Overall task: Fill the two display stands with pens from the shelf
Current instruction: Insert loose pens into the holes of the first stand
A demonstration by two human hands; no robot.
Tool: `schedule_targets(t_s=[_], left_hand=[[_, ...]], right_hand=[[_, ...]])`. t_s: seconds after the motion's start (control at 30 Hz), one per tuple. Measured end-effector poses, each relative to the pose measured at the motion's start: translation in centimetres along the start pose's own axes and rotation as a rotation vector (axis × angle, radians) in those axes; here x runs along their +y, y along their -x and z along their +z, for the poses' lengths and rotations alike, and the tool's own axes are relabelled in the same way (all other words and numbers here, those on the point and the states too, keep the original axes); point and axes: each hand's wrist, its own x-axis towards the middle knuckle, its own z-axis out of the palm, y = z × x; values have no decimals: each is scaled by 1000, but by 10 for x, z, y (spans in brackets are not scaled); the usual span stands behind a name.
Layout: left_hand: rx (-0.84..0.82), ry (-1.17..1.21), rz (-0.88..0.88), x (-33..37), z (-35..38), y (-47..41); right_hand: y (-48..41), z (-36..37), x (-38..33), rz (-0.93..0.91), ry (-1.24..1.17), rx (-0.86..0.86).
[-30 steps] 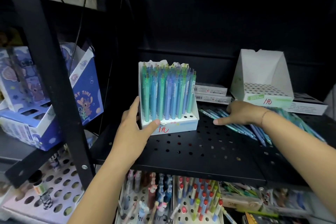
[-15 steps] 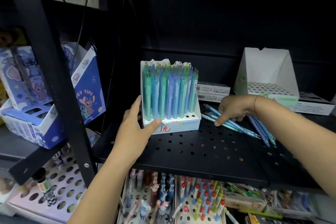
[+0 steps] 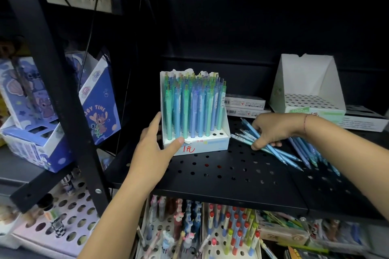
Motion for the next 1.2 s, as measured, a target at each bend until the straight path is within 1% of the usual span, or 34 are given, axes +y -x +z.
schedule_targets(t_s=[0.17, 0.33, 0.4, 0.47, 0.53, 0.6, 0.63, 0.67, 0.7, 0.73, 0.77, 0.83, 0.87, 0.93, 0.97, 1.03, 1.13, 1.2], left_hand=[[-1, 2, 6, -1, 0, 0], [1, -3, 1, -2, 0, 0], [9, -18, -2, -2, 1, 0], [71, -38, 7, 0, 3, 1], [206, -59, 53, 6, 6, 6], [352, -67, 151, 16, 13, 16], [396, -66, 217, 22, 18, 21], [404, -63, 278, 28, 24, 26], [373, -63, 322, 35, 32, 31], [303, -61, 342, 43, 39, 35], [197, -41, 330, 50, 47, 39], [-69, 73, 226, 63, 63, 43], [-189, 169, 164, 66, 69, 44], [-341, 362, 59, 74, 79, 44], [-372, 434, 19, 78, 82, 43], [-357, 513, -16, 81, 85, 42], [-278, 466, -4, 81, 86, 41], [-235, 429, 21, 80, 86, 42]], right_hand=[[-6, -1, 2, -13, 95, 57], [-10, 1, 10, -59, 22, 93], [-10, 1, 13, -84, -58, 83], [-9, -2, 16, -117, -152, 93], [-4, -8, 17, -141, -252, 126], [3, -14, 15, -174, -354, 147], [8, -16, 11, -198, -402, 149], [13, -18, 7, -226, -447, 148], [19, -19, 2, -259, -487, 145], [24, -19, -4, -298, -527, 142], [29, -19, -11, -343, -572, 138], [40, -16, -23, -437, -686, 121], [43, -15, -28, -481, -742, 115], [48, -9, -37, -554, -821, 124], [49, -6, -41, -584, -841, 140], [48, -1, -46, -623, -848, 194], [46, 5, -52, -636, -802, 285], [44, 7, -55, -635, -774, 307]])
